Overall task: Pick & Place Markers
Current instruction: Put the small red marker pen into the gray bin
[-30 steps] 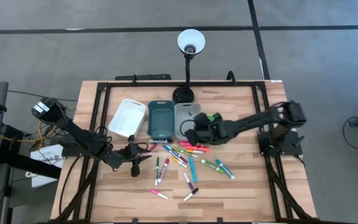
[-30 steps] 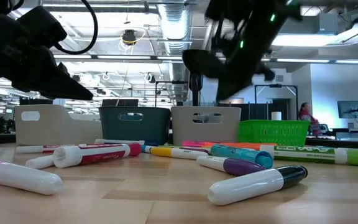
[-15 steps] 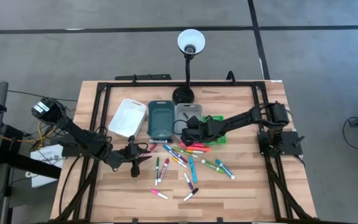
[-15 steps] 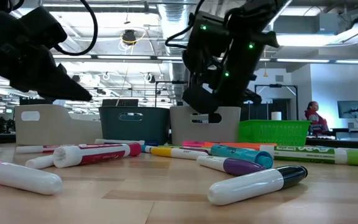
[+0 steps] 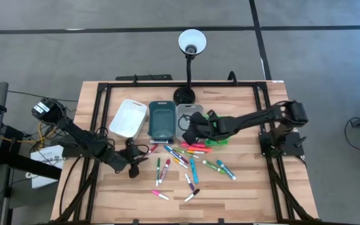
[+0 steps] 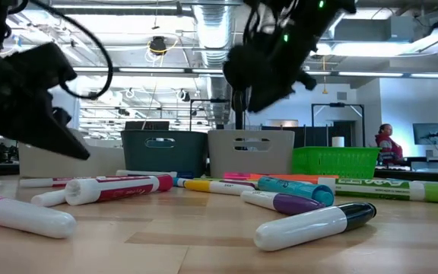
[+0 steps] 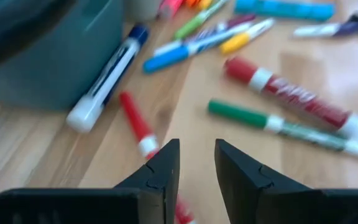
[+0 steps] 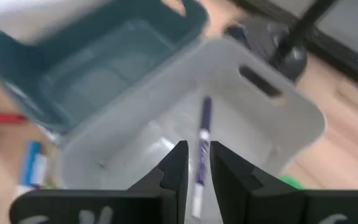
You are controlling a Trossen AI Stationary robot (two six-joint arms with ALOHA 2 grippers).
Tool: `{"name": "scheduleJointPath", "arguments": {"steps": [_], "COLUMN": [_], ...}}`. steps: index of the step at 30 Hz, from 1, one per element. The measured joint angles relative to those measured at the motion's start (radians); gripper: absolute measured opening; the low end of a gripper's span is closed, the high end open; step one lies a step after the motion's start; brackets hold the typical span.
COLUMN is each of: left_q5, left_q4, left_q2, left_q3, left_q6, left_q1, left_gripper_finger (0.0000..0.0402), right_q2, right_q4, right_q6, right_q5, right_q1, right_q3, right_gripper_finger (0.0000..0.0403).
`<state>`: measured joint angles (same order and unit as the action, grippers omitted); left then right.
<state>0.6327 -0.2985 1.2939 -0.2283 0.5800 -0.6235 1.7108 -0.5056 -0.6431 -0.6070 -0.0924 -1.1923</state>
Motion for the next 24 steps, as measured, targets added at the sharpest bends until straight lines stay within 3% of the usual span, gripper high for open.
{"name": "scheduleJointPath", "arguments": {"steps": [7, 10, 14, 19, 24], "left_q5": [0.001, -0.011, -0.022, 0.027, 0.028], "left_q4": [0.048, 0.047, 0.039, 0.014, 0.020], "left_q2": [0.006, 0.034, 0.113, 0.192, 0.185], "left_q3": [0.000, 0.000, 0.000, -0.004, -0.002], "left_q6": [0.031, 0.041, 0.105, 0.144, 0.138], "left_q1": [0.000, 0.000, -0.001, -0.003, -0.006], "left_gripper_finger": [0.0098, 0.0098, 0.0097, 0.0089, 0.0033], "right_q2": [-0.021, 0.012, 0.048, 0.082, 0.127], "right_q4": [0.191, 0.290, 0.350, 0.414, 0.556], "right_q6": [0.247, 0.318, 0.330, 0.401, 0.532], "right_q5": [0.005, 0.054, 0.170, 0.204, 0.360], "right_q1": [-0.071, -0.080, -0.062, -0.043, -0.044], "right_q3": [0.000, 0.000, -0.001, 0.002, 0.000], "right_gripper_finger": [0.0060, 0.0074, 0.0117, 0.0182, 0.0218]}}
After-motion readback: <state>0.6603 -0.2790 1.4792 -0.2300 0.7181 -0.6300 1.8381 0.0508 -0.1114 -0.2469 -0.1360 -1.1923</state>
